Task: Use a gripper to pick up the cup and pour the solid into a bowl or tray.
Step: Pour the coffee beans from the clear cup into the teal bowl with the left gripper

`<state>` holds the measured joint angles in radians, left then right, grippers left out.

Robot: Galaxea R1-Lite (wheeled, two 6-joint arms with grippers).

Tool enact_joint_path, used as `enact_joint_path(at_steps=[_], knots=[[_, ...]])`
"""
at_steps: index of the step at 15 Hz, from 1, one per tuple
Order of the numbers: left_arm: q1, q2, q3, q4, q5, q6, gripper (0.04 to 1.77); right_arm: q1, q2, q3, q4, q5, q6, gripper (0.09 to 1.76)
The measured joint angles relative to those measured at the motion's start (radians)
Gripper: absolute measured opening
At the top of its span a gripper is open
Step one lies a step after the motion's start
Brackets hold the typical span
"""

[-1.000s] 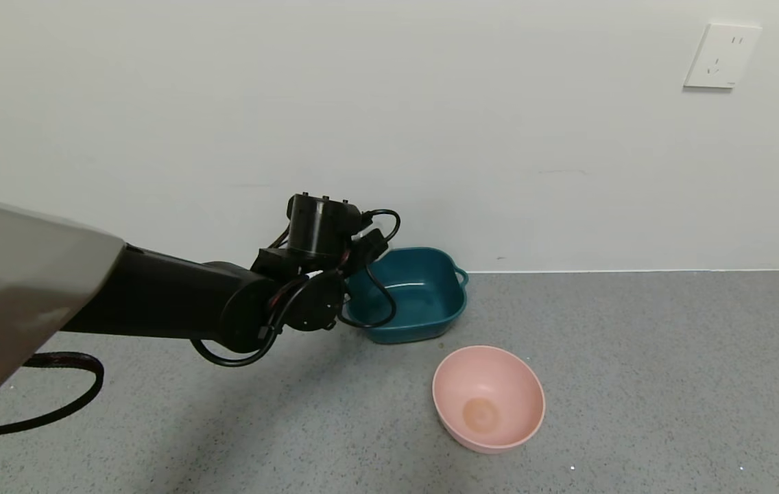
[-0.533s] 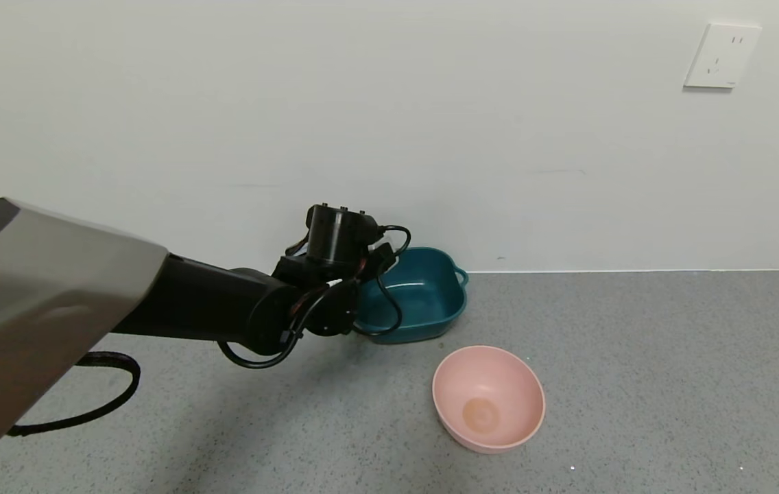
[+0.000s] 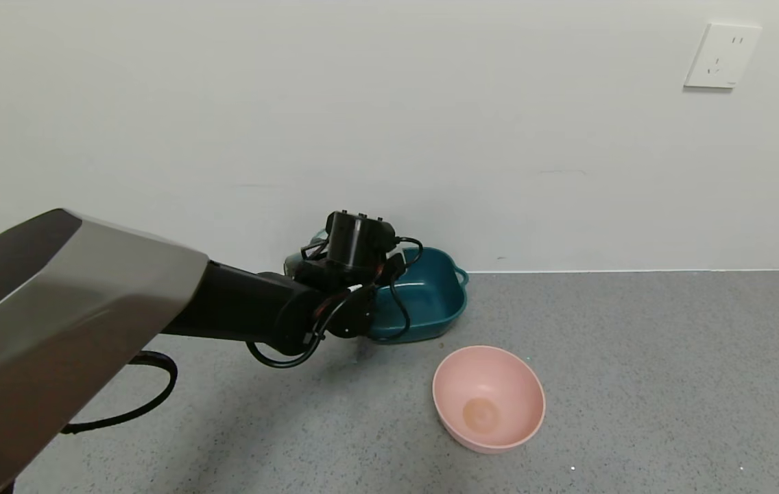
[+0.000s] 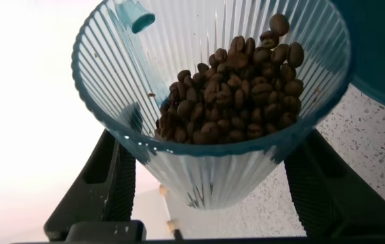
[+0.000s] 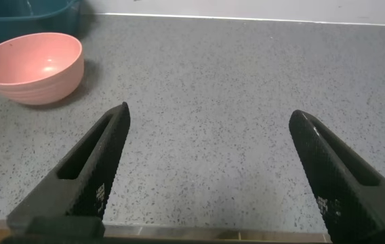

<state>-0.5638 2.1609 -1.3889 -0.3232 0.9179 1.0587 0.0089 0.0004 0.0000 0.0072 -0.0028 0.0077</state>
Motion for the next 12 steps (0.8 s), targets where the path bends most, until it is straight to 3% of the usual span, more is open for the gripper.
enact_joint_path(at_steps=[12], knots=[[-0.029,0.062,-0.039,-0.015,0.111,0.177,1.28,0.0,0.0,0.0,0.002,0.0,0.0,1.71]])
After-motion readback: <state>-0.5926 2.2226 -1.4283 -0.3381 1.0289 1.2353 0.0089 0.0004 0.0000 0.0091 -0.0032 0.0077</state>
